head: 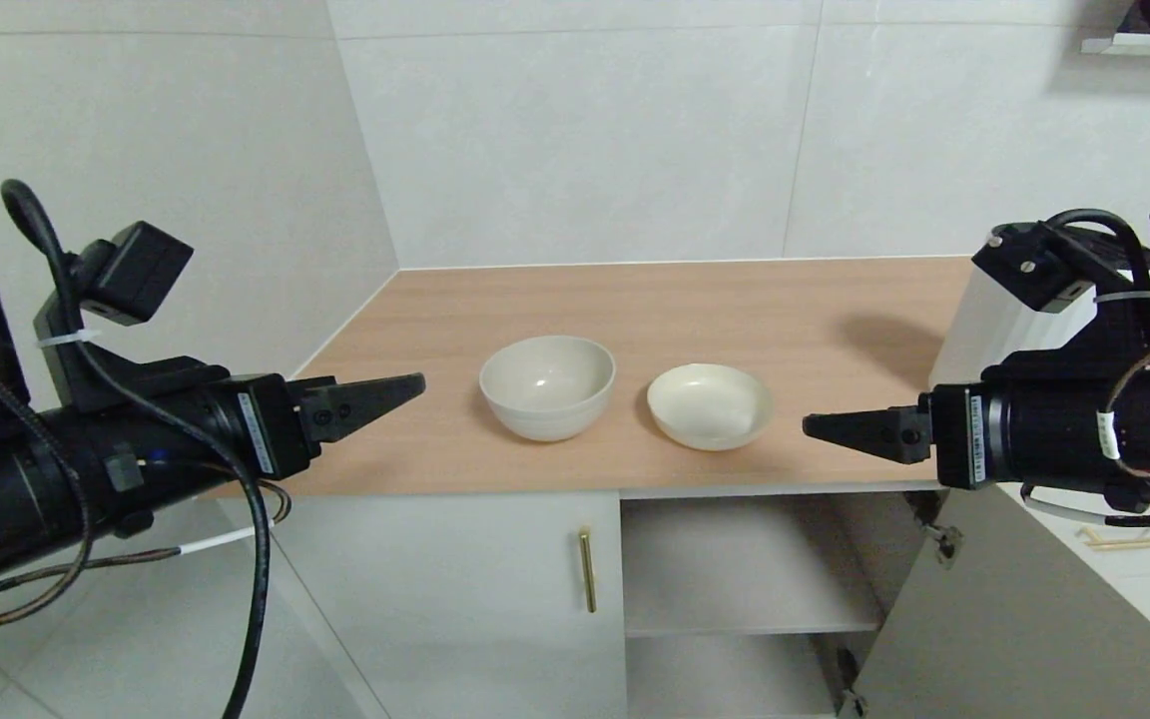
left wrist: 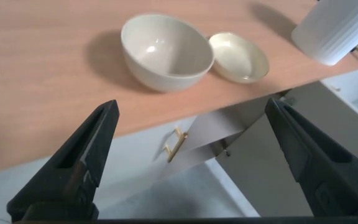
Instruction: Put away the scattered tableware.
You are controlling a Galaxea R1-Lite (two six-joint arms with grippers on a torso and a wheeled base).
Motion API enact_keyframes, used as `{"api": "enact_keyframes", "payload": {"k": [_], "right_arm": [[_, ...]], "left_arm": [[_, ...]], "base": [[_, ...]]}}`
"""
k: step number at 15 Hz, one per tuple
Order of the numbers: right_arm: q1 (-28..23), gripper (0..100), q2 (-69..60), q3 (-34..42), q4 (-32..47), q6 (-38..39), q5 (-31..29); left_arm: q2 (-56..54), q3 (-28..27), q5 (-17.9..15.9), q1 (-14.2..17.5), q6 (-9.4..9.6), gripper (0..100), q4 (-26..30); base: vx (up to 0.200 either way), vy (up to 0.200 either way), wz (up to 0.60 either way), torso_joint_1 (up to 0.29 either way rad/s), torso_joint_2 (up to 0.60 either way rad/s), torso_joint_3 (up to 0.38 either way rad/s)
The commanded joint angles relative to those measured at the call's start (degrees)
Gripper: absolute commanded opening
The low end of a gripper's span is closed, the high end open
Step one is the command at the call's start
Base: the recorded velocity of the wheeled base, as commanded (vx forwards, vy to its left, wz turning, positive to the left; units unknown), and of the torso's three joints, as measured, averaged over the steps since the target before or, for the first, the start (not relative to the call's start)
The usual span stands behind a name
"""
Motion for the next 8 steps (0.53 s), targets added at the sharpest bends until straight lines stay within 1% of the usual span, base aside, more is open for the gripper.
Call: {"api": "enact_keyframes", "payload": {"k": [1,2,3,4,5,6,7,8], "right_arm": [[-0.4,100,0.5,0.0,0.0,-0.2,0.2],[-0.6,100,1.2,-0.1,0.0,-0.3,0.2],[-1.0,100,2.2,-0.5,-1.0,-1.1,0.3],[-2.2,100,5.1,-1.8,-3.6,-3.2,0.2],[-2.3,100,6.7,-3.0,-4.1,-3.7,0.0],[-2.3,100,10.9,-7.2,-2.5,-3.6,-1.8],[-2.3,100,12.8,-9.6,0.5,-3.6,-3.9],[-2.4,100,14.3,-12.5,3.3,-3.3,-4.4]], "left_arm": [[1.3,-0.2,0.0,0.0,-0.01,100,0.1],[1.4,-0.8,0.0,0.0,0.07,100,0.2],[1.9,-2.1,0.0,0.0,0.07,100,0.8],[2.8,-4.4,0.0,-0.1,0.07,100,3.1],[3.6,-5.9,0.0,-0.1,0.07,100,4.8],[6.0,-10.9,0.2,0.0,0.07,100,9.8],[7.9,-14.3,0.4,0.1,0.07,100,13.2],[9.2,-16.7,0.6,0.2,0.07,100,15.7]], "base": [[0.0,0.0,0.0,0.237,-0.51,-0.286],[0.0,0.0,0.0,0.203,-0.46,-0.242],[0.0,0.0,0.0,0.124,-0.24,-0.124],[0.0,0.0,0.0,0.056,-0.14,-0.08],[0.0,0.0,0.0,0.036,-0.08,-0.036],[0.0,0.0,0.0,0.0,0.0,0.0],[0.0,0.0,0.0,0.0,0.0,0.0],[0.0,0.0,0.0,0.0,0.0,0.0]]}}
